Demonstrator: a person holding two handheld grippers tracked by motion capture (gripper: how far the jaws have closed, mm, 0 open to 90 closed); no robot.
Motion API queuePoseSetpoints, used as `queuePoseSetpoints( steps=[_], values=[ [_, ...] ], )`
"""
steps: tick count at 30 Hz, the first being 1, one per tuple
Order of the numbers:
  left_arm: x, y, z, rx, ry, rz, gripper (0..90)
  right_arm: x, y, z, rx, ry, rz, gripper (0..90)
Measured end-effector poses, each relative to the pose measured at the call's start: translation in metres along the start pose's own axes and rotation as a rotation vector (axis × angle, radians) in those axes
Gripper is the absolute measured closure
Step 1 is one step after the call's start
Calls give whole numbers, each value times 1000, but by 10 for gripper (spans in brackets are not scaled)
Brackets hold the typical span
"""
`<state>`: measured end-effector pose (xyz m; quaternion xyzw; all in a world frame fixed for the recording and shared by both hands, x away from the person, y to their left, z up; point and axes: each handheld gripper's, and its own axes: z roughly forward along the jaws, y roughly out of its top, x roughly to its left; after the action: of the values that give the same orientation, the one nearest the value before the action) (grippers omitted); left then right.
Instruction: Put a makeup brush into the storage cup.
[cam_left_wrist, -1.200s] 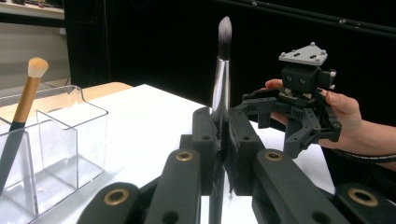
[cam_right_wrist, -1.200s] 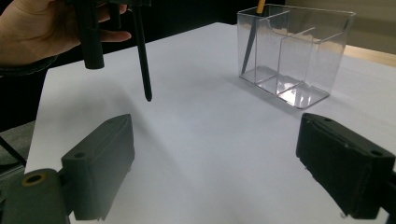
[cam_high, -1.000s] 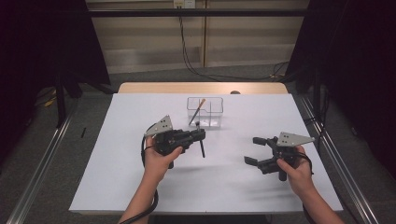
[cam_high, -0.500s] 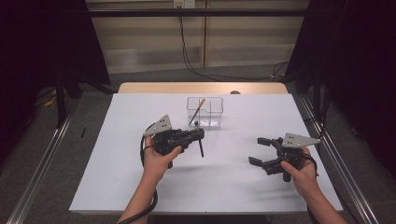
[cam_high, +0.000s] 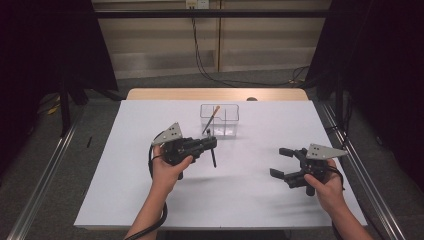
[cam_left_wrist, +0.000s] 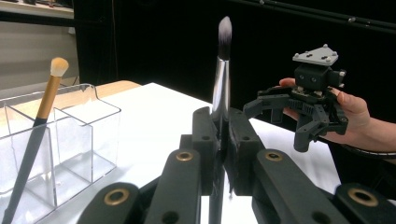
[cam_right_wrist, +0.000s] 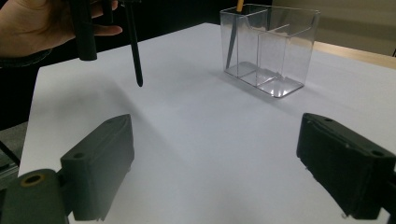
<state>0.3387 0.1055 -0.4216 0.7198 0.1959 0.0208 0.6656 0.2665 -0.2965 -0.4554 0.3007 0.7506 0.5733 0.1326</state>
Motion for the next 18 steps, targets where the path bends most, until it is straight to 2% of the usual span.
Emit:
queuePoseSetpoints(
  steps=[18],
  values=[
    [8, 6, -4, 13, 29, 0, 836, -4, -9, -8, -7, -19, 18, 113]
  ],
)
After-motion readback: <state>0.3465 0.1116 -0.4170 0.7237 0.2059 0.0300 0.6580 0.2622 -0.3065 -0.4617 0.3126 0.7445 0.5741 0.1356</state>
